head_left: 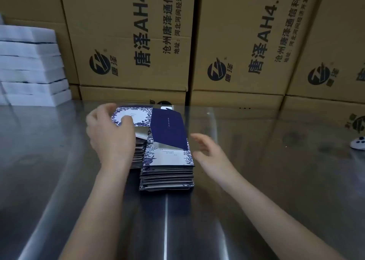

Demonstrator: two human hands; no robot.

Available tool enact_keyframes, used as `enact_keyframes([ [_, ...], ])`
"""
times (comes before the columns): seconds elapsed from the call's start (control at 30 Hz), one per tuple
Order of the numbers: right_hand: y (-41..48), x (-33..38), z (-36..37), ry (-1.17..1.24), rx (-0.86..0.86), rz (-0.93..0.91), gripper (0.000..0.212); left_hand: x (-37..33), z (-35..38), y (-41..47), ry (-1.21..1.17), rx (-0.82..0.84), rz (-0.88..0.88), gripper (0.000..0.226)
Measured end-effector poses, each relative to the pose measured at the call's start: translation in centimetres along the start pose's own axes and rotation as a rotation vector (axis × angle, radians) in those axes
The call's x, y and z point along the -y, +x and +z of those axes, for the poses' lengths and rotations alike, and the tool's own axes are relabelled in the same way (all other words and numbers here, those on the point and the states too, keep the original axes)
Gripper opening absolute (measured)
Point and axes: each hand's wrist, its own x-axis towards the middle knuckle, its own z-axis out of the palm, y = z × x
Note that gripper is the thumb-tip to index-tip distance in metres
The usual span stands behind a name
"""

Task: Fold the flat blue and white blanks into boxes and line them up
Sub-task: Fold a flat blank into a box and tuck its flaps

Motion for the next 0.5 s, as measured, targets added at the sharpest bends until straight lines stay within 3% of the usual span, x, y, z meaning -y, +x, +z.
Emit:
enact_keyframes([
  [0.1, 1.6, -0.2, 1.0, -0.051, 0.061, 0.081, 0.056, 1.6, 1.1, 2.0, 0.235, 0.067, -0.141, 0.048],
  [0.23, 3.0, -0.8, 1.6, 0.082, 0.100, 0.184, 0.062, 3.5, 2.0, 3.0, 0.335, 0.207, -0.259, 0.054],
  [0.5, 3.6, -1.5, 2.8, 0.279, 0.116, 0.193, 0.053, 4.1, 2.3, 1.9, 0.344, 0.170, -0.121, 0.043],
])
